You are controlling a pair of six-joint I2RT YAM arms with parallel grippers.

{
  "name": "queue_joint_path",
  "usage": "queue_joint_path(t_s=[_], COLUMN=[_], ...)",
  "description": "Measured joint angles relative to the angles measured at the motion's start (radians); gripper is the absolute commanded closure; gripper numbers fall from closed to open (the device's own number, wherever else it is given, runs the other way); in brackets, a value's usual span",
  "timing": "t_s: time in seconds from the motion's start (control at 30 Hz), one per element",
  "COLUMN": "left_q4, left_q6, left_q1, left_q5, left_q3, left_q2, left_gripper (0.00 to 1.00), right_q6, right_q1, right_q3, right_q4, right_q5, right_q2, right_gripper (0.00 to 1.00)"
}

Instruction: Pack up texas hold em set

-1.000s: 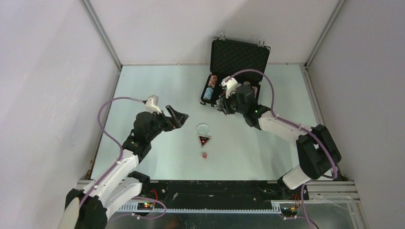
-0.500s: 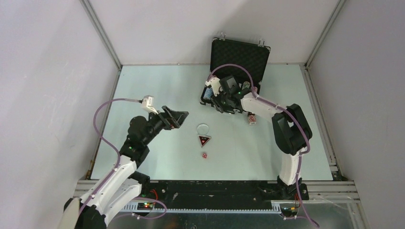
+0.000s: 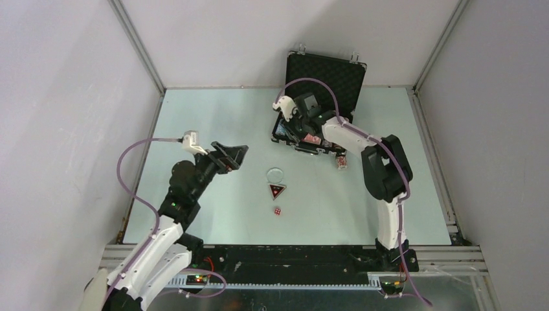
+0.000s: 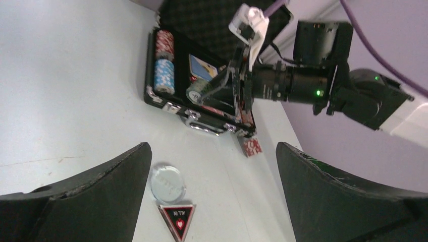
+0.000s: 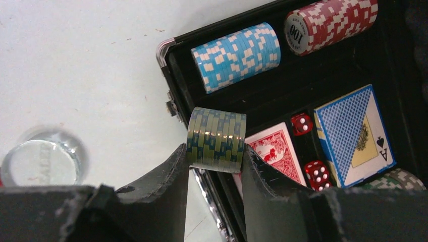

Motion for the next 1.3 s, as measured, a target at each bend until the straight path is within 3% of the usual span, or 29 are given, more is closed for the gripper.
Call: queue_joint_path(t_s=[0.2, 0.9, 0.93, 0.97, 1.03, 1.2, 1.27, 1.3], left_q4=[-0.037, -0.104, -0.106, -0.109, -0.111, -0.112, -0.113, -0.113], left_q6=[-0.018, -0.042, -0.042, -0.042, -0.042, -0.042, -0.042, -0.042], left_q1=[0.000, 0.000, 0.000, 0.000, 0.000, 0.000, 0.000, 0.000], left_q5=[-0.121, -0.204, -0.204, -0.204, -0.204, -0.202, -0.199, -0.197], left_q3=[0.000, 0.048, 0.048, 0.048, 0.048, 0.048, 0.048, 0.048], left_q2=[-0.011, 0.018, 0.018, 0.018, 0.018, 0.018, 0.018, 0.018], left_gripper=[0.00, 0.00, 0.00, 0.00, 0.00, 0.00, 0.00, 0.00], right_q6=[-0.043, -0.254, -0.264, -0.274, -0.286, -0.297, -0.296, -0.293], right_q1=[-0.016, -0.064, -0.065, -0.065, -0.067, -0.069, -0.071, -0.073], right_q3=[0.028, 0.058, 0.064, 0.073, 0.091, 0.100, 0.100, 0.100], right_q4=[0.012, 0.044, 0.037, 0.028, 0.008, -0.012, -0.008, -0.005], right_q5=[-0.016, -0.174, -0.175, -0.175, -0.179, -0.194, -0.196, -0.196], right_q2=[0.060, 0.124, 0.126, 0.131, 0.142, 0.150, 0.150, 0.150], right_gripper=[1.00, 1.00, 0.93, 0.79, 0.65, 0.49, 0.35, 0.23])
